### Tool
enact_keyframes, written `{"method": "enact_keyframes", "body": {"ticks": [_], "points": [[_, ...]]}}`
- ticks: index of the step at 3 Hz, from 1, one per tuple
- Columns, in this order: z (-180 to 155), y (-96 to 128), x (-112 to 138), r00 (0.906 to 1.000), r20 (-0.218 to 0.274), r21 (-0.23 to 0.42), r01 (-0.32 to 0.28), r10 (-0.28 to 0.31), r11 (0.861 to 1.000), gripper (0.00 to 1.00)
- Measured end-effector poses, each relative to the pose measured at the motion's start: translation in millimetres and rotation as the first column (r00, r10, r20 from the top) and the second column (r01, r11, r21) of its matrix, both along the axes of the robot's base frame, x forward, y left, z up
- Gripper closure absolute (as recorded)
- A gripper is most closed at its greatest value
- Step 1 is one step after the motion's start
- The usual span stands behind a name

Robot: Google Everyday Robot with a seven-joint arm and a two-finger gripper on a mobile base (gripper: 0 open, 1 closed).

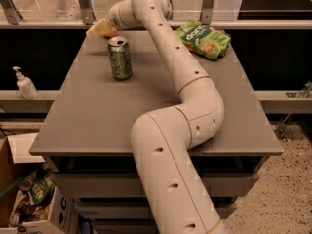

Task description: Pick orange

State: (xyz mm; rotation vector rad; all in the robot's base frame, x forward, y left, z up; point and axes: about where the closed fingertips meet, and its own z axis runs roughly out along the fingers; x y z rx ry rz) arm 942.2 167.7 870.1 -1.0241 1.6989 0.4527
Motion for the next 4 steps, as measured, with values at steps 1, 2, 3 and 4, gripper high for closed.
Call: {"method": "enact_keyframes", "body": {"ticks": [1, 2, 3, 4], "points": [[27.7, -1.6, -11.0, 0.9992, 0.029, -0.007, -0.027, 0.027, 1.000, 0.00], [61.2, -7.2, -21.4, 0.9968, 0.070, -0.029, -0.037, 0.039, 0.999, 0.00], [99.7, -12.4, -33.3, 0.9909, 0.124, -0.045, -0.048, 0.053, 0.998, 0.00], [136.5, -17.5, -45.0, 0.9820, 0.178, -0.047, -0.057, 0.064, 0.997, 0.00]]}}
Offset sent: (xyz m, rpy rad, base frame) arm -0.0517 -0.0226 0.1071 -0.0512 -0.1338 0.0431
